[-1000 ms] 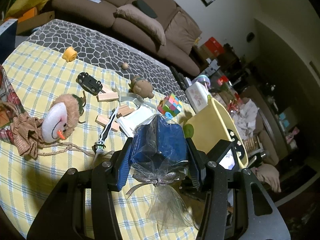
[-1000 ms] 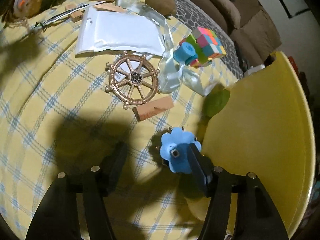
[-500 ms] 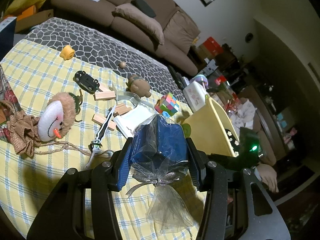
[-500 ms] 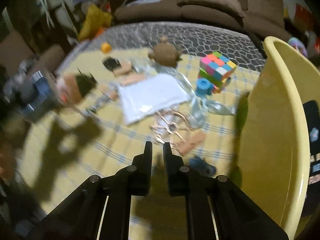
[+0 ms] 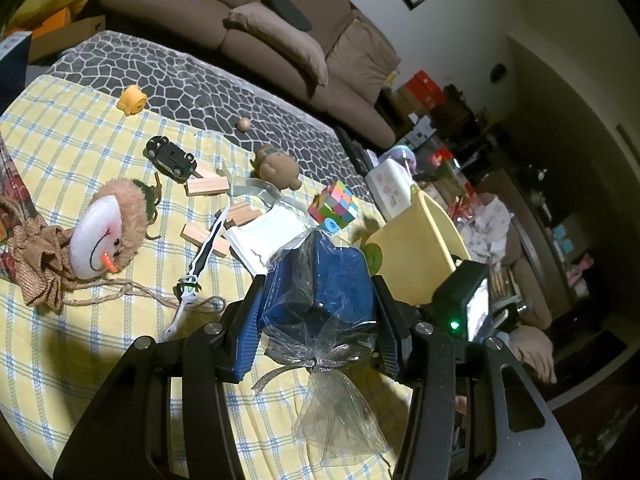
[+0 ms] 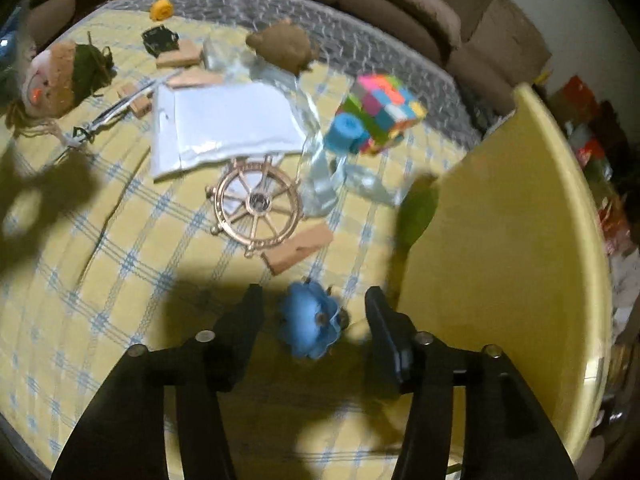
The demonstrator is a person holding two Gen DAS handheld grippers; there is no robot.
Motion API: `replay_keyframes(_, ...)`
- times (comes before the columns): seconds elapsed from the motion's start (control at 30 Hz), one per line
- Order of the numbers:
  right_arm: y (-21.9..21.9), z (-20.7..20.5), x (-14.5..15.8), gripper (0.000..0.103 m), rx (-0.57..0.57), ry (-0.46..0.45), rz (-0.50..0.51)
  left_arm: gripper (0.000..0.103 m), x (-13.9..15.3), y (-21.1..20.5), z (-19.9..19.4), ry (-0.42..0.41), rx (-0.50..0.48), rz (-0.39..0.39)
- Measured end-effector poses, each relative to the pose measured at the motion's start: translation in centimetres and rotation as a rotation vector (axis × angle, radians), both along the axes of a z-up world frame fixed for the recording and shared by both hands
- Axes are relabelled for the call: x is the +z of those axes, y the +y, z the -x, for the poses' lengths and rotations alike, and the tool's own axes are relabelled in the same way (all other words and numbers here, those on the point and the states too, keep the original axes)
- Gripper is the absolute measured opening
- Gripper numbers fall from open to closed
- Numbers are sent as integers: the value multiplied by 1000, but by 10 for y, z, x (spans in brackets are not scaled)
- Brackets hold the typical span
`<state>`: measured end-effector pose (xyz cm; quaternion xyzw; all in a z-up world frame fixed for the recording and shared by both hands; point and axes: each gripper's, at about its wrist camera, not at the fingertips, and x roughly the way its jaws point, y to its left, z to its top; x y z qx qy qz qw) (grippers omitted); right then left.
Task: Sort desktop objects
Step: 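Close the right gripper on the blue flower toy and lift it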
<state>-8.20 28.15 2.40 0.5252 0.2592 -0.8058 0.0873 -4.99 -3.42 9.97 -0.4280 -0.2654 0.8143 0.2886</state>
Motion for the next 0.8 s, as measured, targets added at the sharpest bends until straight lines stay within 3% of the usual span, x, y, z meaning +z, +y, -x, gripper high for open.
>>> replay_keyframes(0.13, -6, -1, -16, 59, 19, -12, -85, 47, -1, 1, 0, -3, -3, 1)
replay_keyframes(0.23, -4, 0, -22, 57, 17, -27, -81, 47, 0, 2, -1, -2, -6, 2)
replay_keyframes(0.3, -2, 1, -18, 39, 11, -22, -67, 47, 0, 4, -1, -2, -10, 3)
replay_keyframes(0.33, -1, 1, -17, 34, 12, -21, -59, 47, -1, 4, -1, -2, -12, 3)
replay_keyframes(0.37, 0, 2, -14, 13, 9, -14, -50, 47, -1, 4, -1, -3, -13, 3)
replay_keyframes(0.4, 1, 2, -10, 10, 8, -10, -26, 47, -1, 5, -2, -2, -14, 3)
replay_keyframes(0.67, 0, 0, 22, 8, 21, -23, 260, 47, -2, 8, -1, -5, -23, 4)
replay_keyframes(0.8, -7, -3, 30, 8, 10, -42, 310, 47, -3, 9, -2, -5, -25, 5)
